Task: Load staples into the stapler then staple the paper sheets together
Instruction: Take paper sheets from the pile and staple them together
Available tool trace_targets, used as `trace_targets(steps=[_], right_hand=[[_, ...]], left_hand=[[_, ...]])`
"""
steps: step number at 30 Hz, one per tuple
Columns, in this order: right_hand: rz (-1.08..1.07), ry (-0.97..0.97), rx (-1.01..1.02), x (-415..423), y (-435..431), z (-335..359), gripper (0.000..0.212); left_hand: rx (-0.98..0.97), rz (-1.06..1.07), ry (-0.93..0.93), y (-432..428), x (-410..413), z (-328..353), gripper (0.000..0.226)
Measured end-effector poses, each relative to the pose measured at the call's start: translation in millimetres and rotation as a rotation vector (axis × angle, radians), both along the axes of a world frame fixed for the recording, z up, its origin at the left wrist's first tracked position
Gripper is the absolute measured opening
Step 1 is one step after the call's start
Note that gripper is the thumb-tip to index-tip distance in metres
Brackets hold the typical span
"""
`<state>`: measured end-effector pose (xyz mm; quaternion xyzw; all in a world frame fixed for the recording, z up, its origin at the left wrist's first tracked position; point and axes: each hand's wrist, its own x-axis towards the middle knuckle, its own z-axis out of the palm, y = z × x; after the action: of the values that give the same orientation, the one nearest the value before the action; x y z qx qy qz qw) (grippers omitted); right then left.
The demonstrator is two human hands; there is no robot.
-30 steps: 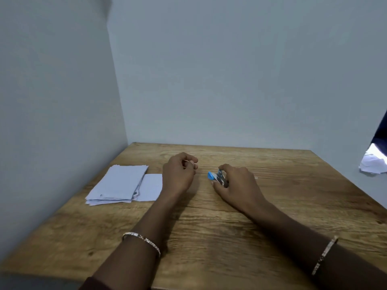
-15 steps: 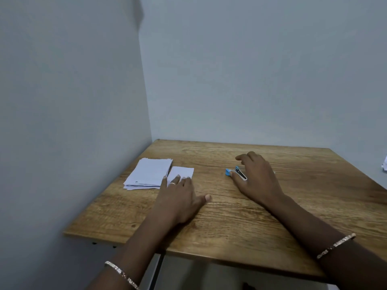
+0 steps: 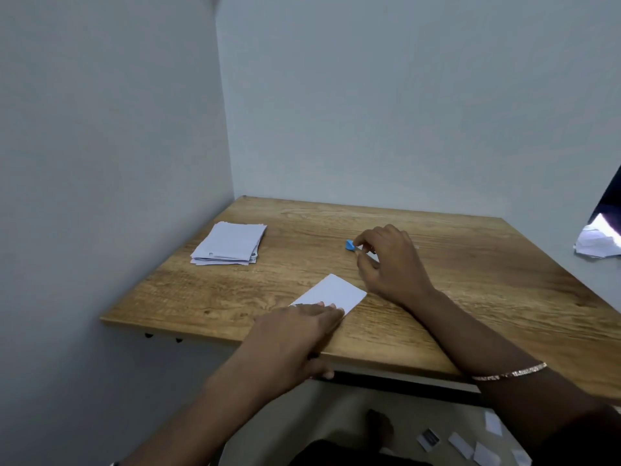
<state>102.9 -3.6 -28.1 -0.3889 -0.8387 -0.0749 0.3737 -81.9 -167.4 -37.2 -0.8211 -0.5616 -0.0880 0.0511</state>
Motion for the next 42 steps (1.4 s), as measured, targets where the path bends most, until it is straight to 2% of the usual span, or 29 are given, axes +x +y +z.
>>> trace_targets(steps=[3,5,11,14,16,19,21,22,26,28,31,35,39,42], right_hand=[[0.000,0.040,-0.004,3.2,-1.1,-0.2,0.012],[-0.003,0.057,-0.007,5.5,-2.5,-0.6,0.009],[0.046,0.185,-0.043,6.4,-3.4,2.7,0.007],[0.128,0.371,-0.282,9.2,-0.6,4.7,0.006],[0.249,0.521,-0.540,9.3,0.2,7.6,0.018],[0.434,0.734,-0.892,10.5,2.5,11.0,0.049],[0.504,0.755,-1.015,12.4,3.9,11.7,0.065],[0.514,0.748,-1.020,13.2,5.0,11.8,0.064],[0.462,0.841,-0.879,12.5,12.5,11.5,0.028],[0.409,0.940,-0.850,12.8,19.1,15.3,0.021],[0.325,1.029,-0.834,15.1,31.5,23.7,0.010],[0.220,0.973,-0.776,14.7,51.3,31.3,0.016],[0.169,0.898,-0.745,8.8,72.1,35.6,0.019],[0.224,0.947,-0.789,4.5,84.0,32.9,0.021]], left_hand=[[0.177,-0.065,-0.032,-12.4,5.0,-4.5,0.047],[0.192,-0.074,-0.107,-18.5,4.9,-5.9,0.038],[0.238,-0.026,-0.616,-6.5,7.2,8.6,0.019],[0.304,0.070,-0.823,22.6,7.5,23.8,0.016],[0.312,0.151,-0.923,46.9,9.7,31.4,0.013],[0.230,0.265,-1.137,81.5,12.4,31.6,0.008],[0.133,0.312,-1.347,100.5,13.7,29.3,0.008],[0.087,0.332,-1.443,109.3,14.4,28.4,0.010],[-0.199,0.396,-1.712,134.7,16.2,29.0,0.020],[-0.286,0.372,-1.734,144.3,13.9,30.6,0.015],[-0.281,0.310,-1.625,158.0,9.5,34.7,0.016],[-0.262,0.180,-1.508,177.4,5.4,43.8,0.026],[-0.240,0.124,-1.535,201.8,2.4,50.3,0.022],[-0.262,0.152,-1.562,217.4,0.8,46.2,0.021]])
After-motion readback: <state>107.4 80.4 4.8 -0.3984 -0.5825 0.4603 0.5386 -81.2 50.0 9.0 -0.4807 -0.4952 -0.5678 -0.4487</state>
